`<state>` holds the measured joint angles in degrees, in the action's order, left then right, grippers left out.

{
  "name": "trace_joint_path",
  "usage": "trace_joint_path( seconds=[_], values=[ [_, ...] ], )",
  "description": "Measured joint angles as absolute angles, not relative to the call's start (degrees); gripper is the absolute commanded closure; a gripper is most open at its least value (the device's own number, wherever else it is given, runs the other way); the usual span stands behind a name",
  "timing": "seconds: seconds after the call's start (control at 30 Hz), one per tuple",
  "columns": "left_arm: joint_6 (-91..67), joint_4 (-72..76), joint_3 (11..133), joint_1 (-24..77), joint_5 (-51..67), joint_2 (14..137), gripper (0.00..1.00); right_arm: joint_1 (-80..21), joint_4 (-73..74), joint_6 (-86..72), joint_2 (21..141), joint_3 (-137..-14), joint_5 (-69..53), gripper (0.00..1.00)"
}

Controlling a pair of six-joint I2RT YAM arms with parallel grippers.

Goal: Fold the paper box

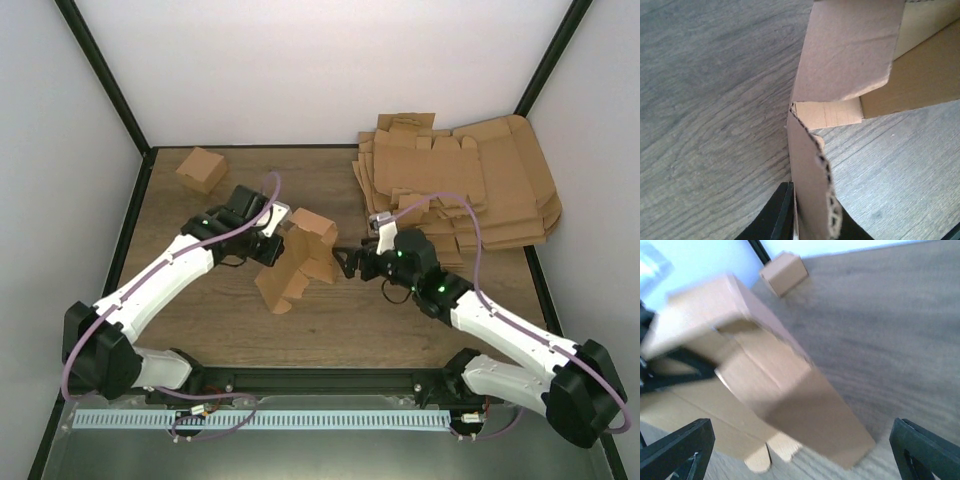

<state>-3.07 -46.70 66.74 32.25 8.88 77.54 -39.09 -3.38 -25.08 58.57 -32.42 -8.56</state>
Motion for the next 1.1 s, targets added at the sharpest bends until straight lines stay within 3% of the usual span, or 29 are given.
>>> trace_joint_path(
  seconds=[0.13, 0.2, 0.5, 0.77, 1.0, 1.1],
  values=[
    [-1.98, -45.47, 64.86, 32.25, 8.88, 76.44, 0.65, -39.07, 0.19, -25.08, 58.61, -39.7, -6.7, 0.0],
    [-1.43, -45.06, 64.64, 32.25, 9.04, 75.48, 0.63, -38.98, 1.1, -25.06, 58.72, -42.74, -6.37, 0.0],
    [-1.52, -42.87, 64.66, 32.25, 9.69, 73.78, 0.65, -35.88, 8.19, -25.26, 67.51, -59.22, -7.46, 0.07],
    [-1.56, -42.26, 64.75, 32.25, 10.79, 73.78, 0.64, -35.22, 15.55, -21.76, 81.54, -76.36, -9.54, 0.37],
    [-3.49, -40.27, 64.79, 32.25, 11.25, 73.76, 0.66, -35.22, 18.46, -18.28, 87.79, -74.61, -18.87, 0.46],
    [-4.69, -39.0, 64.79, 32.25, 11.51, 73.78, 0.73, -35.22, 18.37, -16.93, 87.72, -73.38, -21.65, 0.47]
  ],
)
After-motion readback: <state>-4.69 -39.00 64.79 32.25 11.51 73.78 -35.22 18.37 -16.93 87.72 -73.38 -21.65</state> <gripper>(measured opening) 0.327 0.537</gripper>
